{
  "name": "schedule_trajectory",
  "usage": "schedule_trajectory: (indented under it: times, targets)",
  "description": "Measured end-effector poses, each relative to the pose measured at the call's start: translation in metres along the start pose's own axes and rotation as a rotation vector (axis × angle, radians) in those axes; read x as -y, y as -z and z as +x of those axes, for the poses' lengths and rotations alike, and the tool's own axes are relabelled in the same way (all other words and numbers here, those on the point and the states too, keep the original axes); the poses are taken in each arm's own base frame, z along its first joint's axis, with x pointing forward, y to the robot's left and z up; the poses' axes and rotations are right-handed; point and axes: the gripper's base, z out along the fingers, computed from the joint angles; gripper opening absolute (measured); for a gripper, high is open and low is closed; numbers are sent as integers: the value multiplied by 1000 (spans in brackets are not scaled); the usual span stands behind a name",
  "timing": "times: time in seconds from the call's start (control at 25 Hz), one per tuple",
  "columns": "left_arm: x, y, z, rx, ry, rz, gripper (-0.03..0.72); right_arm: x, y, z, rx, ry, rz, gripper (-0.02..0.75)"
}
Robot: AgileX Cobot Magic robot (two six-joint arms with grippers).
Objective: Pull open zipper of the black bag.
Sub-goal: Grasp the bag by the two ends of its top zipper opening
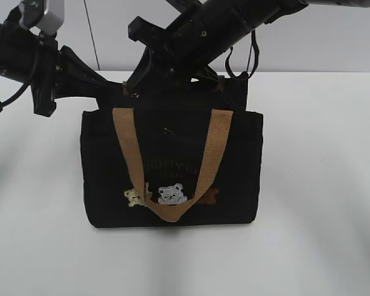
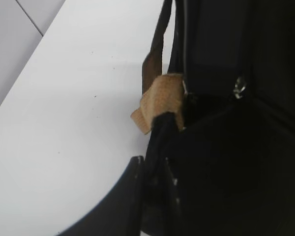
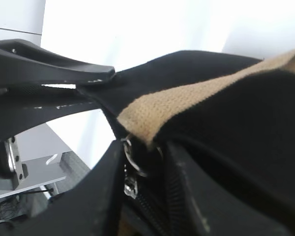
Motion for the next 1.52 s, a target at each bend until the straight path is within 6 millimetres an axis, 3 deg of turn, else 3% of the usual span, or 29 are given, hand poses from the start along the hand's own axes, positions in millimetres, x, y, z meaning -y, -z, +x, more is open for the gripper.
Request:
schedule_trajectory:
  times: [0.32,0.44,0.52,0.72,0.88,0.96,1.16,1.28,1.52]
  targets:
    - [1,0,0,-3,-6,9,54,-4,9,-1,24,99,29,172]
    - [2,0,1,-7,-14,23,54,-7,21,-2,44,169,95,20]
    - [2,0,1,-7,-15,24,54,-7,29,-2,52,203,151,-15]
    - [2,0,1,-7,-16,25,54,-6,42,0,50,231,255,-15]
    - [2,0,1,-6,-14,25,54,-12,42,4,16,186,193,-8]
    - [2,0,1,-6,-14,25,54,-16,41,8,-21,168,139,67]
    - [2,0,1,-6,-13,25,54,-19,29,10,-60,95,26,424]
    - [2,0,1,-6,-13,25,54,-13,19,10,-81,61,2,478]
    - [2,0,0,1,-7,21,54,-6,9,10,-99,40,-1,494]
